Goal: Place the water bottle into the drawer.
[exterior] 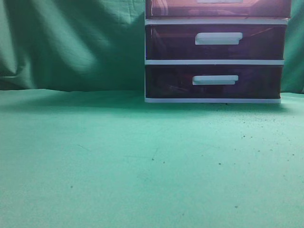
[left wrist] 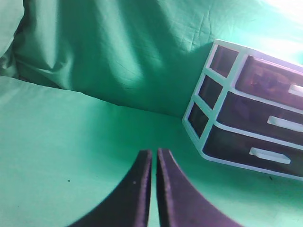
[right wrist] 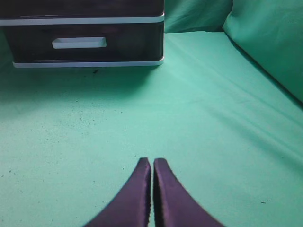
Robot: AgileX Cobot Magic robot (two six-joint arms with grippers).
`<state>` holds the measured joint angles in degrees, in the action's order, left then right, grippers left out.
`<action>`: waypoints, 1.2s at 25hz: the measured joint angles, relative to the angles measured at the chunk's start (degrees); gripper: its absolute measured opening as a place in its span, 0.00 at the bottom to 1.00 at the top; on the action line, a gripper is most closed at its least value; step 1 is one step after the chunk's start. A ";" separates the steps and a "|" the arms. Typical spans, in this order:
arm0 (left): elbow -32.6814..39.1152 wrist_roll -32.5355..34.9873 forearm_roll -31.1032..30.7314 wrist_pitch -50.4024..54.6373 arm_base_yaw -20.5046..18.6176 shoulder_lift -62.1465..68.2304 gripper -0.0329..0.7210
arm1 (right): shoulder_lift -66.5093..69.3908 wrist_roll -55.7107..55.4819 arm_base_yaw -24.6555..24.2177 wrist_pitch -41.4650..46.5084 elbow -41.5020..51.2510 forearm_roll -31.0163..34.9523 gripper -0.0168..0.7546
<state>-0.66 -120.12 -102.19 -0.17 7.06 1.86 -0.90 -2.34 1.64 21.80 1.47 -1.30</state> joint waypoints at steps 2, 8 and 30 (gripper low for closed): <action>0.00 0.00 0.00 0.00 0.00 0.00 0.04 | 0.00 -0.27 0.00 0.00 0.00 0.00 0.02; 0.00 0.00 0.00 0.00 0.00 0.00 0.04 | 0.00 -0.64 0.00 0.00 0.00 0.00 0.02; 1.93 19.95 35.30 6.88 0.00 0.00 0.04 | 0.00 -0.73 0.00 0.00 0.12 0.00 0.02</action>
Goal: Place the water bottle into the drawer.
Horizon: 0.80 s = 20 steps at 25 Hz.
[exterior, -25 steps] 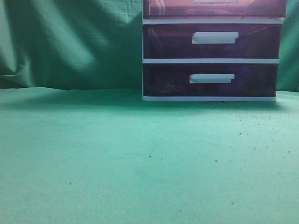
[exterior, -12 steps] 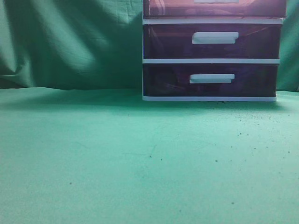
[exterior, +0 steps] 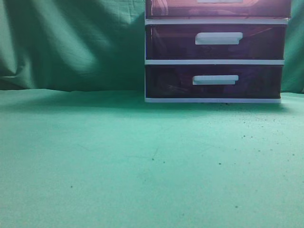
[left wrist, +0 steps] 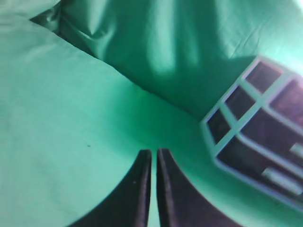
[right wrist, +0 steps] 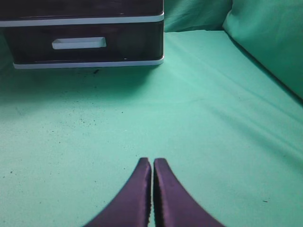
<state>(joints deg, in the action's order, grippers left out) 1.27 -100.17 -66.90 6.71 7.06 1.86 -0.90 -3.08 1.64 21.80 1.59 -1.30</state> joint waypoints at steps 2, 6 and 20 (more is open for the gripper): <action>0.00 17.42 10.31 0.00 0.00 0.00 0.04 | 0.00 0.00 0.00 0.00 0.00 0.00 0.02; 0.00 59.19 38.74 3.29 0.00 0.00 0.04 | 0.00 0.00 0.00 0.00 0.00 0.00 0.02; 0.00 96.13 61.85 13.23 -0.86 -2.34 0.04 | 0.00 -0.11 0.00 0.00 0.00 0.00 0.02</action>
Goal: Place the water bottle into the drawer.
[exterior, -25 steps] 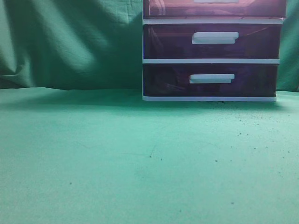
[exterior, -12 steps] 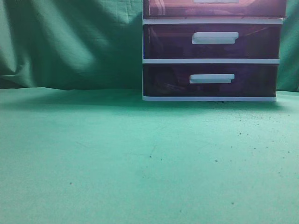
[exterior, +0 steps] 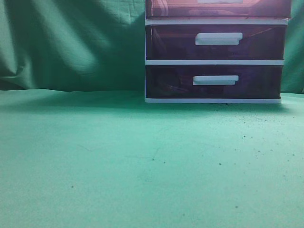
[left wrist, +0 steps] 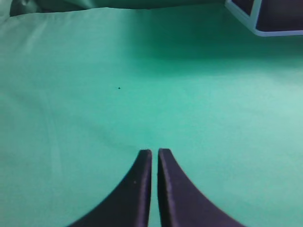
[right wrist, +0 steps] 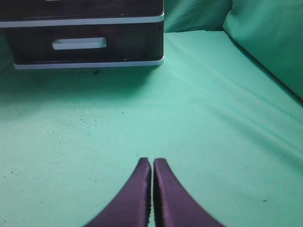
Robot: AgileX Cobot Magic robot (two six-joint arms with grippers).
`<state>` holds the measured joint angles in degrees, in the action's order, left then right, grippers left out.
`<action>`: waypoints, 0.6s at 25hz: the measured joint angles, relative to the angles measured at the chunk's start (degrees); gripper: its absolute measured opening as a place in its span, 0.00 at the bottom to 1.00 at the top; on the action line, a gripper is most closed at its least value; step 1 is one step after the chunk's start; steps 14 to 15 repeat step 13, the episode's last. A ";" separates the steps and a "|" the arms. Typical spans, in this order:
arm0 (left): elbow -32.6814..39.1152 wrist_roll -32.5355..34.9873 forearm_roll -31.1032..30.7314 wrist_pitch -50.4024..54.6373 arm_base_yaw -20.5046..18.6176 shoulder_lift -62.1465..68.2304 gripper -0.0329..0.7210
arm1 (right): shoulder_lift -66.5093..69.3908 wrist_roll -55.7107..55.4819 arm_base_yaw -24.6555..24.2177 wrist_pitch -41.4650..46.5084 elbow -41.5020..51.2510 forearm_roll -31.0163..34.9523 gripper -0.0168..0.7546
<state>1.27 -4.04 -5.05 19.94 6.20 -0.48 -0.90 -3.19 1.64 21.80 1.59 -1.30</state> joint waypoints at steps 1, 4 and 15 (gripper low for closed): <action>0.00 0.00 0.00 0.00 -0.48 0.00 0.04 | 0.00 0.00 0.00 0.00 0.00 0.00 0.02; 0.00 0.22 0.09 0.10 -2.42 0.00 0.04 | 0.00 0.00 0.00 0.00 0.00 0.00 0.02; 0.00 0.22 1.39 0.10 -3.14 0.00 0.04 | 0.00 -0.10 0.00 0.00 0.00 0.00 0.02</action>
